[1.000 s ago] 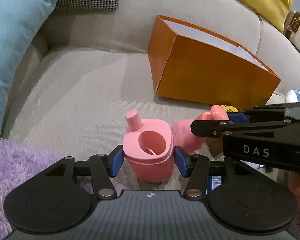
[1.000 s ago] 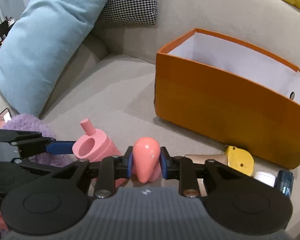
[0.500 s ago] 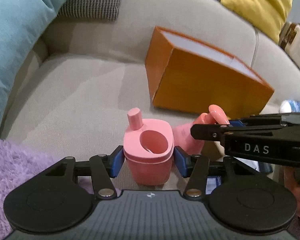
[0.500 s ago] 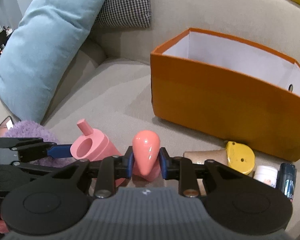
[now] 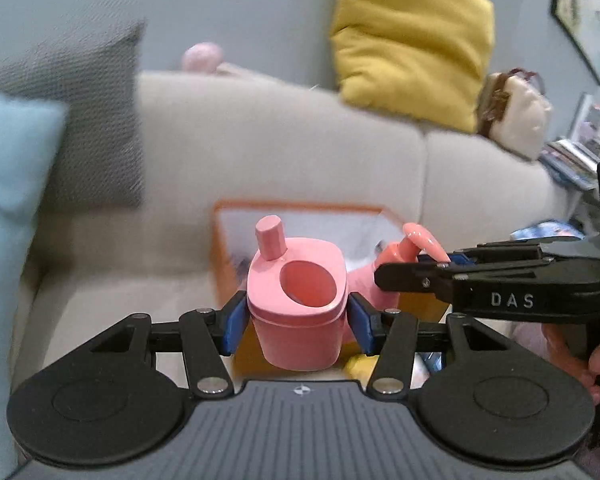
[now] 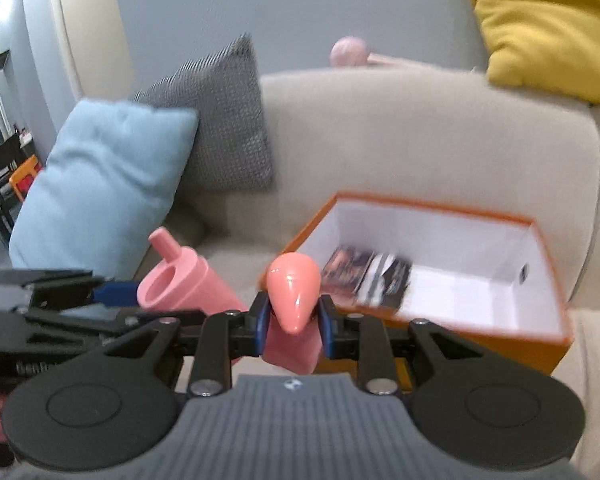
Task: Organize rigid objects
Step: 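Carry the pink cup and pink pump bottle into the orange box with both grippers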
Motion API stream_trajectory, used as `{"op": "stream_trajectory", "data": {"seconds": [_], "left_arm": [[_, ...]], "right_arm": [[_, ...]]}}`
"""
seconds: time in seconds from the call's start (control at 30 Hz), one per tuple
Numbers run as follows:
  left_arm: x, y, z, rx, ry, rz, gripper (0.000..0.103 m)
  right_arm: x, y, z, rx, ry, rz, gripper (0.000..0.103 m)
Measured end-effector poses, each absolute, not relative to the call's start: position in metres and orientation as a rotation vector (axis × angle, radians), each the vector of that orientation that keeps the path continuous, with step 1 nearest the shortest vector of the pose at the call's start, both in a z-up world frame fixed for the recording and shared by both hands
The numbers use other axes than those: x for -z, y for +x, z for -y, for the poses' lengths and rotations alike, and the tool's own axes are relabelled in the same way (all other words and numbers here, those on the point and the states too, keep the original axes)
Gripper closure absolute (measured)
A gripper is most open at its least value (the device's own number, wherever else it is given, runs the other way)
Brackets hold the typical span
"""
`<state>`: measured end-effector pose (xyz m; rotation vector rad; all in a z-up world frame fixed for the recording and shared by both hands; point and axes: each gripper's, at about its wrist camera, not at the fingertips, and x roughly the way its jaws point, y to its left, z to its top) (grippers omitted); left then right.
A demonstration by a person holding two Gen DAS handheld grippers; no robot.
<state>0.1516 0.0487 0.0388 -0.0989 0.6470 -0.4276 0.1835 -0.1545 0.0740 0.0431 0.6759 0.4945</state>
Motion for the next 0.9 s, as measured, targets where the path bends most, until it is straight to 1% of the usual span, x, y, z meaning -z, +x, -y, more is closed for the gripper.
{"op": "stream_trajectory", "data": {"seconds": [0.1, 0.17, 0.27, 0.33, 0.5, 0.7, 0.9], "left_arm": [[-0.049, 0.189, -0.026, 0.490, -0.024, -0.653, 0.042], [-0.045, 0.220, -0.010, 0.522, 0.030, -0.687, 0.042], [-0.024, 0.269, 0.017, 0.549, 0.133, -0.753, 0.042], [-0.008, 0.291, 0.033, 0.566, 0.216, -0.771, 0.042], [0.027, 0.337, 0.064, 0.643, 0.319, -0.838, 0.042], [0.058, 0.373, 0.086, 0.726, 0.416, -0.881, 0.042], [0.082, 0.387, 0.096, 0.777, 0.509, -0.900, 0.042]], "right_arm": [[-0.087, 0.217, 0.175, -0.463, 0.032, -0.684, 0.077], [-0.083, 0.247, 0.190, -0.435, 0.027, -0.710, 0.076], [-0.063, 0.291, 0.208, -0.404, 0.048, -0.785, 0.077], [-0.045, 0.317, 0.216, -0.398, 0.054, -0.819, 0.077], [-0.006, 0.372, 0.223, -0.381, 0.062, -0.913, 0.077], [0.022, 0.417, 0.228, -0.383, 0.040, -0.988, 0.076], [0.038, 0.428, 0.228, -0.382, 0.028, -1.013, 0.076]]}}
